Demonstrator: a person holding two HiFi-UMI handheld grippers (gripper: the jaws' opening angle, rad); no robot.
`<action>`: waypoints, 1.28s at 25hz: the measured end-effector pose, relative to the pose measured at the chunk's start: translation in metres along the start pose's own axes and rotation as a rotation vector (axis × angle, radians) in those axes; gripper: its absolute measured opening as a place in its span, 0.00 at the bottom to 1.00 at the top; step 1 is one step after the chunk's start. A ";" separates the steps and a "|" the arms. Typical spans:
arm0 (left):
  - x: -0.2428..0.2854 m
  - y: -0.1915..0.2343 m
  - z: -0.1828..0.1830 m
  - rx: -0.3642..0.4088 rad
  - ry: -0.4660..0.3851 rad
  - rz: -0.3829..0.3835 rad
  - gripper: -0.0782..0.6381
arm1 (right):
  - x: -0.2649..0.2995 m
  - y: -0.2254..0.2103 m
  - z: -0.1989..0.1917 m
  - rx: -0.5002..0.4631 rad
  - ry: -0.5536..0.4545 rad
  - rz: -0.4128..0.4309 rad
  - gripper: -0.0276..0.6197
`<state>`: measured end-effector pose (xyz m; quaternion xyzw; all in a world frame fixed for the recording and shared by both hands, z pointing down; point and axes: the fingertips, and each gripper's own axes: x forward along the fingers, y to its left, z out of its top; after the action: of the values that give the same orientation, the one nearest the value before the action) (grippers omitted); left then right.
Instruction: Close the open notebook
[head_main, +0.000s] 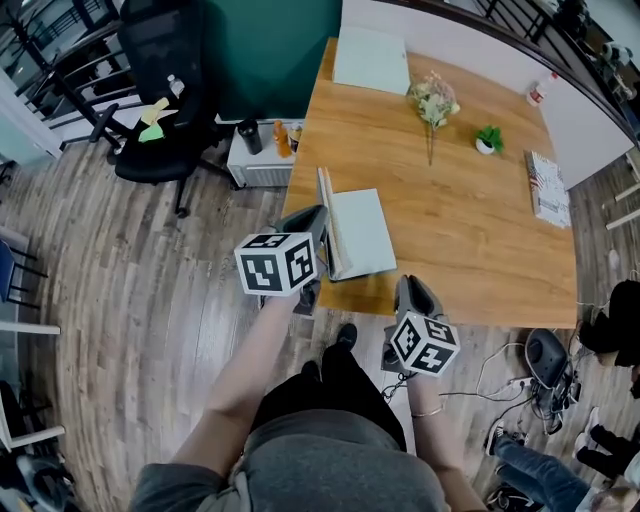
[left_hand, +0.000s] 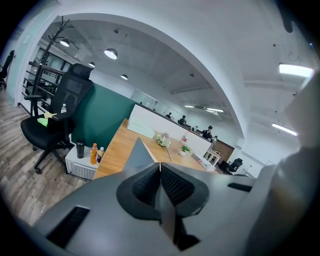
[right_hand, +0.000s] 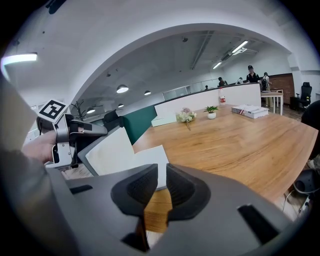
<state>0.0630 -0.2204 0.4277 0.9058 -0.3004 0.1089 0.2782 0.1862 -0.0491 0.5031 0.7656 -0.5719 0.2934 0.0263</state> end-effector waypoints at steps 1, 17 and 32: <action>0.002 -0.002 0.000 0.003 0.003 -0.005 0.15 | 0.000 -0.001 -0.001 0.002 0.000 -0.002 0.13; 0.051 -0.043 -0.007 0.073 0.066 -0.072 0.15 | -0.006 -0.038 0.010 0.048 -0.031 -0.076 0.13; 0.092 -0.061 -0.033 0.116 0.172 -0.083 0.15 | -0.002 -0.057 0.016 0.074 -0.033 -0.102 0.13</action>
<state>0.1721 -0.2060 0.4615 0.9194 -0.2306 0.1919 0.2544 0.2434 -0.0344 0.5054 0.7990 -0.5212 0.3000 0.0032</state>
